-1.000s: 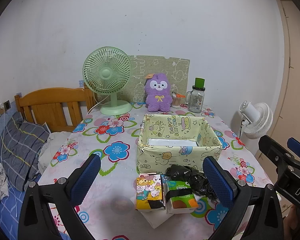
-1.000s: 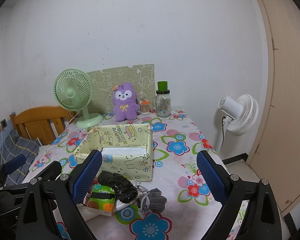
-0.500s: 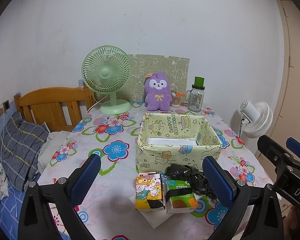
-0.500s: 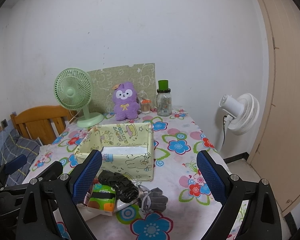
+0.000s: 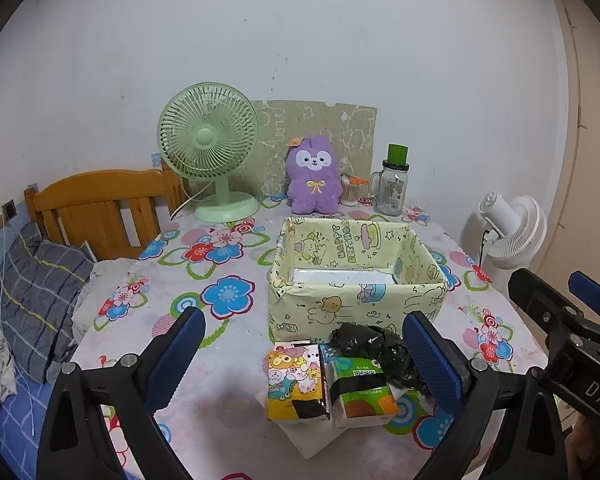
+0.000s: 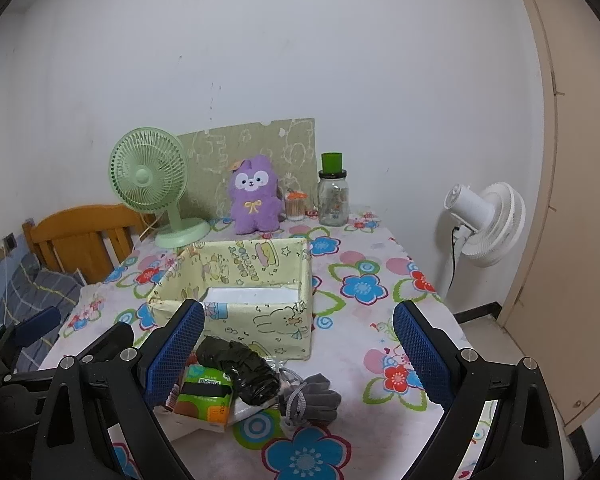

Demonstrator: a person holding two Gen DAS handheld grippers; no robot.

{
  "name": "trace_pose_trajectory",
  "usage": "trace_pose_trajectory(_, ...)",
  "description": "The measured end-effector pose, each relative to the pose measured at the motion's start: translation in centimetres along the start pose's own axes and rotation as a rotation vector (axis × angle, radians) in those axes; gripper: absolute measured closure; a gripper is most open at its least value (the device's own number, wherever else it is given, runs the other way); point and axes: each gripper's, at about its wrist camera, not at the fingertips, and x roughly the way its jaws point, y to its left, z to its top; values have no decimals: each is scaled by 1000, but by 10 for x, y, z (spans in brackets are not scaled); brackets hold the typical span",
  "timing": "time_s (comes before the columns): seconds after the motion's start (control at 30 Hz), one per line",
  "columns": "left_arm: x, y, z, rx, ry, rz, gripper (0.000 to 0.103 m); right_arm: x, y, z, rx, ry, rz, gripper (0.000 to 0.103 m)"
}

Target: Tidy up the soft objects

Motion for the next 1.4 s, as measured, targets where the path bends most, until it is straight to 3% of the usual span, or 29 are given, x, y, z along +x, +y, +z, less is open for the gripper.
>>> trace_pose_trajectory(0.47, 22, 0, -7, 12, 55, 0, 7, 25, 2, -11, 7, 60, 10, 6)
trace_pose_trajectory(1.4, 82, 12, -28, -10, 241, -16, 24, 92, 21, -36, -14, 236, 39, 9)
